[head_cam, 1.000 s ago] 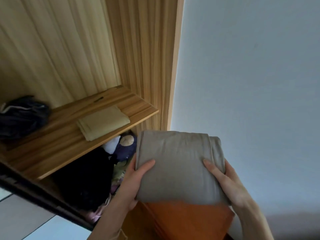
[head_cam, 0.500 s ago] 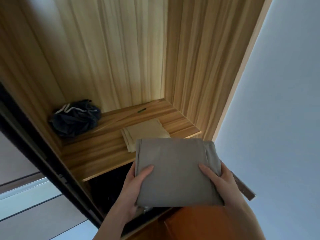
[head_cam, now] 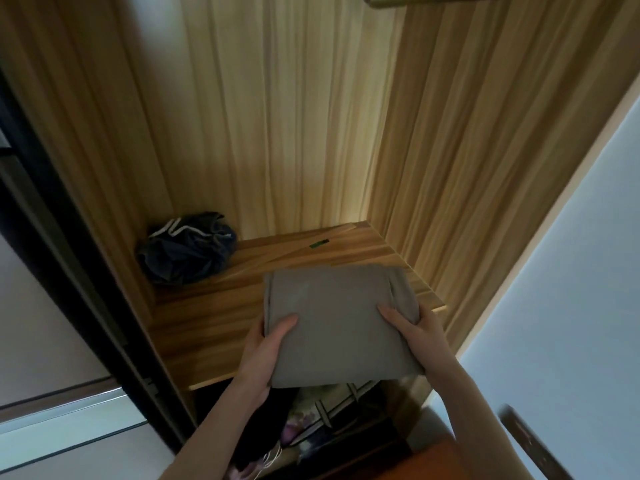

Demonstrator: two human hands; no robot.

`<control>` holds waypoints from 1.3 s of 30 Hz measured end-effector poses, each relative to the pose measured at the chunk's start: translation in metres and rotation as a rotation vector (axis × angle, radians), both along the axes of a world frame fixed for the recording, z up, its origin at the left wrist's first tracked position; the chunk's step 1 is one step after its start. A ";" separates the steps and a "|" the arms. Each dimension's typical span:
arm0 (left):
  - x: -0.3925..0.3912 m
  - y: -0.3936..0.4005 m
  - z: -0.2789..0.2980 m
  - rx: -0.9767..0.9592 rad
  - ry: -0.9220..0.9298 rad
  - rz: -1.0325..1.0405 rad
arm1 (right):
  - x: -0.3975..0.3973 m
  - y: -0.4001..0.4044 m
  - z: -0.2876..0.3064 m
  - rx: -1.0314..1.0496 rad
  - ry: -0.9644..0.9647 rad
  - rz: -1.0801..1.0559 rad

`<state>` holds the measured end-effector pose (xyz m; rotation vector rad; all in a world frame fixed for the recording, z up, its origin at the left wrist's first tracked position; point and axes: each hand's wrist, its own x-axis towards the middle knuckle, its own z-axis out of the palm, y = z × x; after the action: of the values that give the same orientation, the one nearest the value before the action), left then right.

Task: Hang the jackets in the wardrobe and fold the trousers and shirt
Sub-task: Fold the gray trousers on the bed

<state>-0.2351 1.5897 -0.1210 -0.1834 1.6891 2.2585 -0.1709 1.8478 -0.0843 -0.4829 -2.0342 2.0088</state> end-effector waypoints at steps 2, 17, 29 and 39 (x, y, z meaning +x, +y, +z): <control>-0.013 0.004 -0.004 -0.011 -0.004 0.029 | -0.021 0.006 -0.001 0.045 0.001 0.027; -0.109 0.058 -0.060 -0.261 0.060 0.261 | -0.168 0.067 -0.070 0.225 -0.069 0.217; -0.145 0.068 -0.082 -0.277 -0.043 0.162 | -0.223 0.070 -0.114 0.350 -0.112 0.238; -0.158 0.077 -0.104 -0.322 -0.016 0.095 | -0.224 0.079 -0.140 0.391 -0.151 0.186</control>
<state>-0.3936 1.6668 -0.2249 -0.3597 2.0672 2.0270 -0.3950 1.9273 -0.2248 -0.3843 -2.5698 1.6413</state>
